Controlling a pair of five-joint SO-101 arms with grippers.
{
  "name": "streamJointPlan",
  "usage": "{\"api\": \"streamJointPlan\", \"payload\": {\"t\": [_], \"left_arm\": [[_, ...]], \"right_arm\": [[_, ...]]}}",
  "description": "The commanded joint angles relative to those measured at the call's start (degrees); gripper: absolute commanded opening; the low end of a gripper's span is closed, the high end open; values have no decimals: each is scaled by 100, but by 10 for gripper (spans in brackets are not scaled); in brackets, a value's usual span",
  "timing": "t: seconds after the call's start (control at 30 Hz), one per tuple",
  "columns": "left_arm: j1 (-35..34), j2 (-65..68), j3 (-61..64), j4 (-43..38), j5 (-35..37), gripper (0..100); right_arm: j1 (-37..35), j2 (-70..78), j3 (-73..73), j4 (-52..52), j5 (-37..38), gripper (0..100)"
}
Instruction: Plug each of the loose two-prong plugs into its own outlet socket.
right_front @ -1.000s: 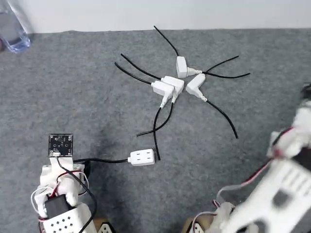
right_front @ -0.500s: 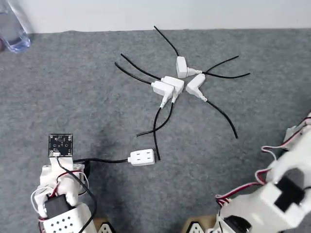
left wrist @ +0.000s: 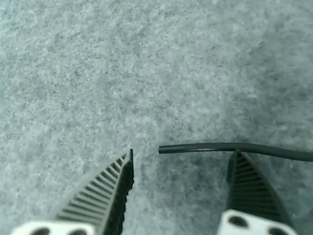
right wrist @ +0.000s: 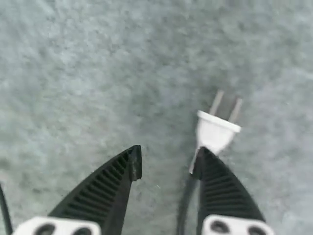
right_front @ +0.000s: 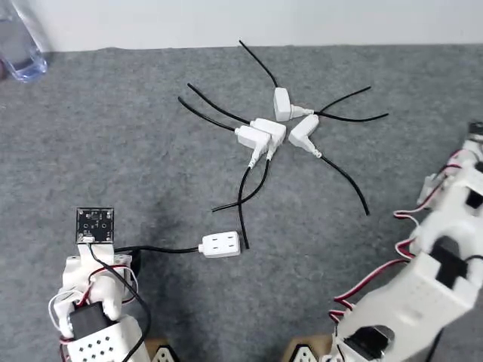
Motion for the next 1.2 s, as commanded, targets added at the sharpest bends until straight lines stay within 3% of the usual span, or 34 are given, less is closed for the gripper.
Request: {"api": "streamJointPlan", "payload": {"t": [0.0, 0.27, 0.67, 1.17], "left_arm": [[35, -70, -22, -158, -62, 291], [44, -70, -13, -229, -70, 292], [44, -70, -13, -211, -70, 291], [35, -70, -13, -211, -70, 291]], "right_arm": [[-136, 22, -334, -145, -97, 149], [321, -163, -325, -92, 123, 149], [382, -286, -334, 207, 396, 149], [813, 163, -334, -541, 712, 149]]}}
